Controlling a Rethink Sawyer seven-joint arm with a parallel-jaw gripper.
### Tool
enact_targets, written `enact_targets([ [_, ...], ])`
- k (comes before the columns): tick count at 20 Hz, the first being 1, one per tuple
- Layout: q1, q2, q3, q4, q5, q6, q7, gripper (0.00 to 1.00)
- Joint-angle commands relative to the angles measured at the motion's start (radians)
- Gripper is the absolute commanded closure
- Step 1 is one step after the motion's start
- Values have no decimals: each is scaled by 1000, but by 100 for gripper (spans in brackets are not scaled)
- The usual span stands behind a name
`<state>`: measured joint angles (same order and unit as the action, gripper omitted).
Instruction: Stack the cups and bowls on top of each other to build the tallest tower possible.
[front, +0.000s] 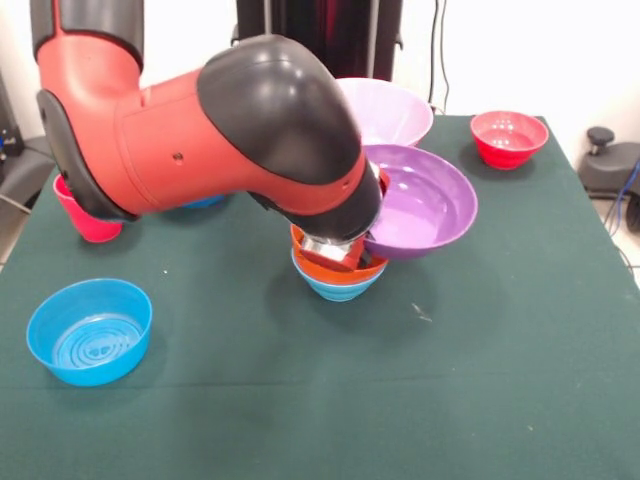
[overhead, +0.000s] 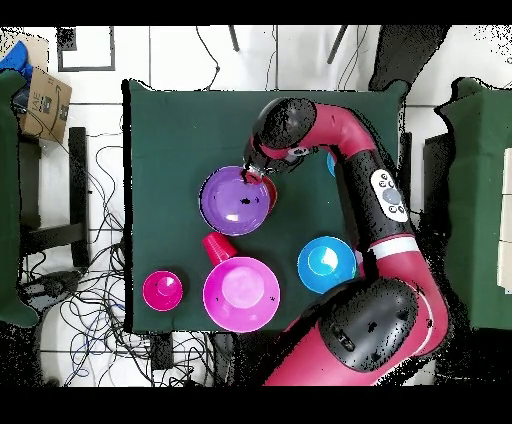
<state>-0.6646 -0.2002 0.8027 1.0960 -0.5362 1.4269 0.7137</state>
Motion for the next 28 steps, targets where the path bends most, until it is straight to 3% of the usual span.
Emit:
enact_targets([
  [1, -10, -79, -37, 15, -52, 105, -238, 100],
  [9, -14, -125, -32, 12, -43, 176, -238, 100],
  [18, -1, -55, -30, -35, -67, 163, -268, 100],
  [28, -10, -18, -23, -16, -73, 91, -265, 100],
])
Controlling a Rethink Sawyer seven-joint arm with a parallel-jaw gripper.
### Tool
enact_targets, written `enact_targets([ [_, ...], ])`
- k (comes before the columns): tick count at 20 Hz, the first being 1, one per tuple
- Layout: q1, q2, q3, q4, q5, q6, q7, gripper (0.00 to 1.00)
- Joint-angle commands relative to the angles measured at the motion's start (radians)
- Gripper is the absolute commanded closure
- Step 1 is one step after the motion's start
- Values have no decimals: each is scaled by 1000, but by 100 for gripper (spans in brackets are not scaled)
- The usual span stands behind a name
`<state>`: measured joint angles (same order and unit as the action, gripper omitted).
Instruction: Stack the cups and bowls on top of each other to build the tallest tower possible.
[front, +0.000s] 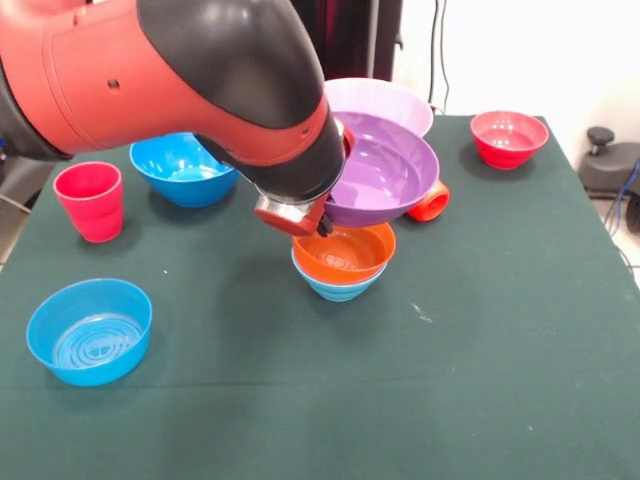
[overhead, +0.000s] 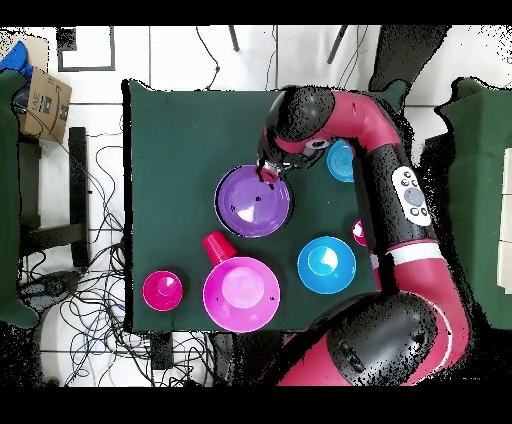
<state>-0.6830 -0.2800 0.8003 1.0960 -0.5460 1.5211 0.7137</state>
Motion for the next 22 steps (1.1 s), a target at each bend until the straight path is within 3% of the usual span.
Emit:
enact_targets([
  [1, 8, 64, -20, -16, -64, -8, -266, 100],
  [22, 14, 87, -1, -39, -65, -34, -268, 100],
])
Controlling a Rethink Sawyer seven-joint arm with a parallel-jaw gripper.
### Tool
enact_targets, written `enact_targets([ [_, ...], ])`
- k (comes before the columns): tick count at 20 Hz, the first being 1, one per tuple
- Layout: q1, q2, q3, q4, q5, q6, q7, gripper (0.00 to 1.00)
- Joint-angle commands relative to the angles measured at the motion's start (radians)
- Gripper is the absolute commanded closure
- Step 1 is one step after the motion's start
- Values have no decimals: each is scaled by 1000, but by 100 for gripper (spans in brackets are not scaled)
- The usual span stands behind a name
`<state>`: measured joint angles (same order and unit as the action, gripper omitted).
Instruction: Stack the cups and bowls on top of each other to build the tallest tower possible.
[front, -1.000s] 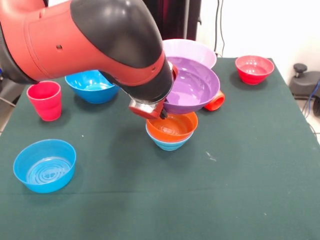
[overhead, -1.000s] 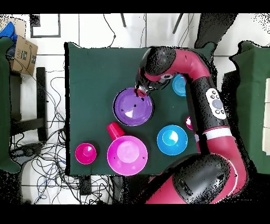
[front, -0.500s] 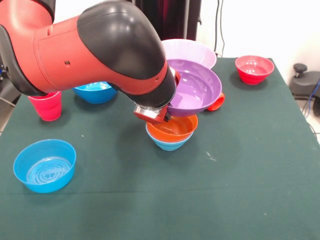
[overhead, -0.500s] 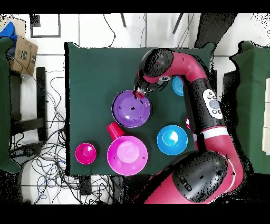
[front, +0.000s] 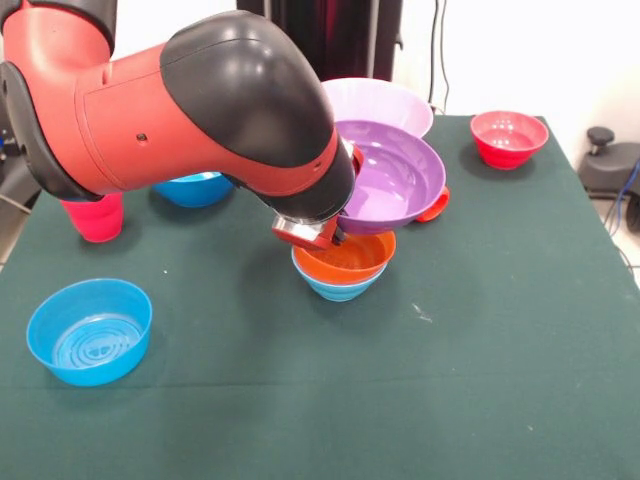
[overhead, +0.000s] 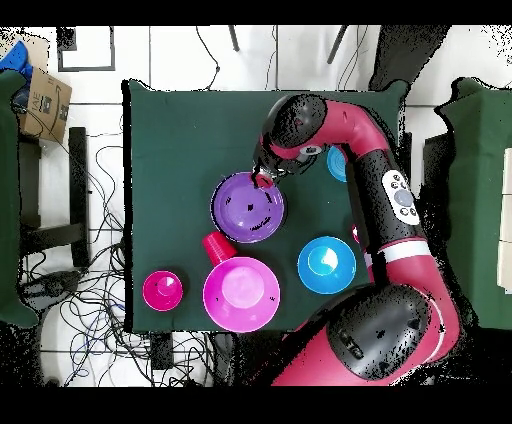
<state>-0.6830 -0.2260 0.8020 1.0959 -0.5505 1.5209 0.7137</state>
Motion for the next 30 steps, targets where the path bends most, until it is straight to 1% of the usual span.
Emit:
enact_targets([
  [1, 15, 35, -3, -43, -61, -34, -268, 100],
  [5, 17, 40, 2, -52, -59, -47, -264, 100],
  [9, 33, 61, 11, -114, -69, -61, -275, 100],
  [21, 63, 90, 16, -225, -90, -13, -336, 100],
  [25, 75, 101, 4, -245, -94, 20, -334, 100],
  [30, 71, 112, 9, -240, -82, 12, -344, 100],
])
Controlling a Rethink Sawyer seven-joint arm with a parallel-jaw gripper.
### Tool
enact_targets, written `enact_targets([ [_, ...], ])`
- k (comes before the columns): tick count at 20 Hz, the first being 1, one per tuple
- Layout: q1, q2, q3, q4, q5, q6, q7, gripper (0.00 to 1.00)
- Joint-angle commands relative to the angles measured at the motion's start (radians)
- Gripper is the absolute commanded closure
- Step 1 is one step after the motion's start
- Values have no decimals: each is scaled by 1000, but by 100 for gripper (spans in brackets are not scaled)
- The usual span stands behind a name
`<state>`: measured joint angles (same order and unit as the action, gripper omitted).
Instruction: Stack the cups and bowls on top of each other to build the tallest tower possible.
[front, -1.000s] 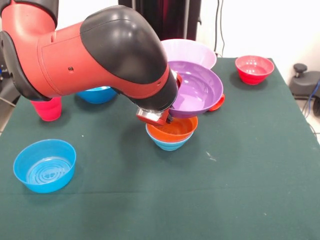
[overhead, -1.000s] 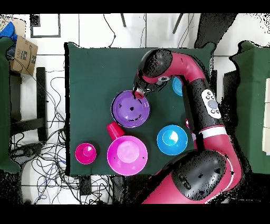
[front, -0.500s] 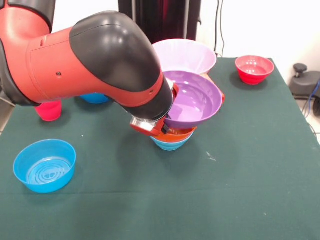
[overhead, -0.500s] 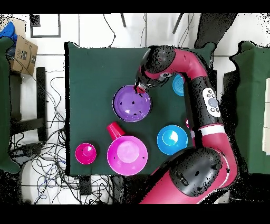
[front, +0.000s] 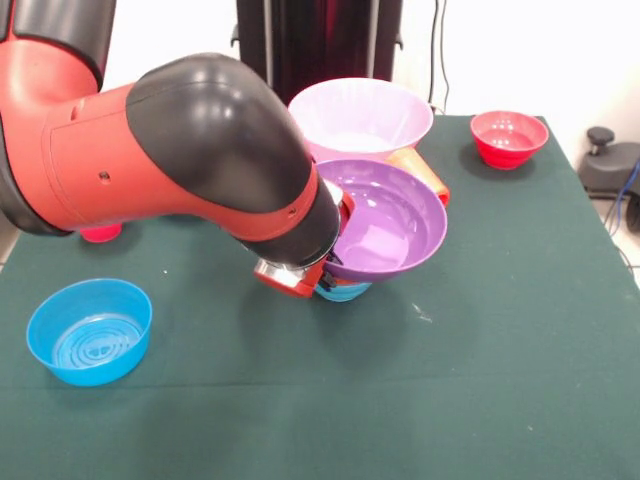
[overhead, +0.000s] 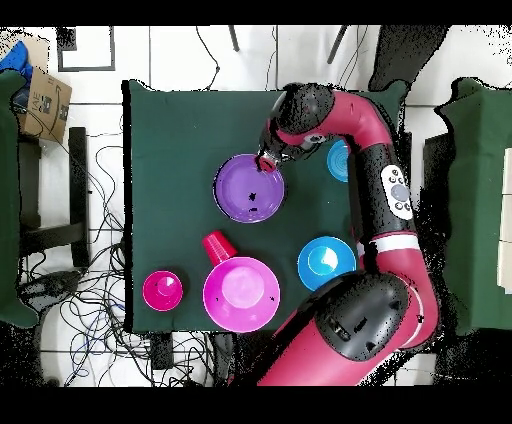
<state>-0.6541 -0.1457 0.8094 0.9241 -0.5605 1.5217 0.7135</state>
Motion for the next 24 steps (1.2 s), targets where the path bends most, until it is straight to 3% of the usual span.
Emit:
enact_targets([
  [1, 40, 32, 1, -66, -73, 11, -347, 100],
  [19, -11, -21, -12, 71, -60, -36, -328, 100],
  [24, -57, -94, -23, 193, -49, -35, -285, 100],
])
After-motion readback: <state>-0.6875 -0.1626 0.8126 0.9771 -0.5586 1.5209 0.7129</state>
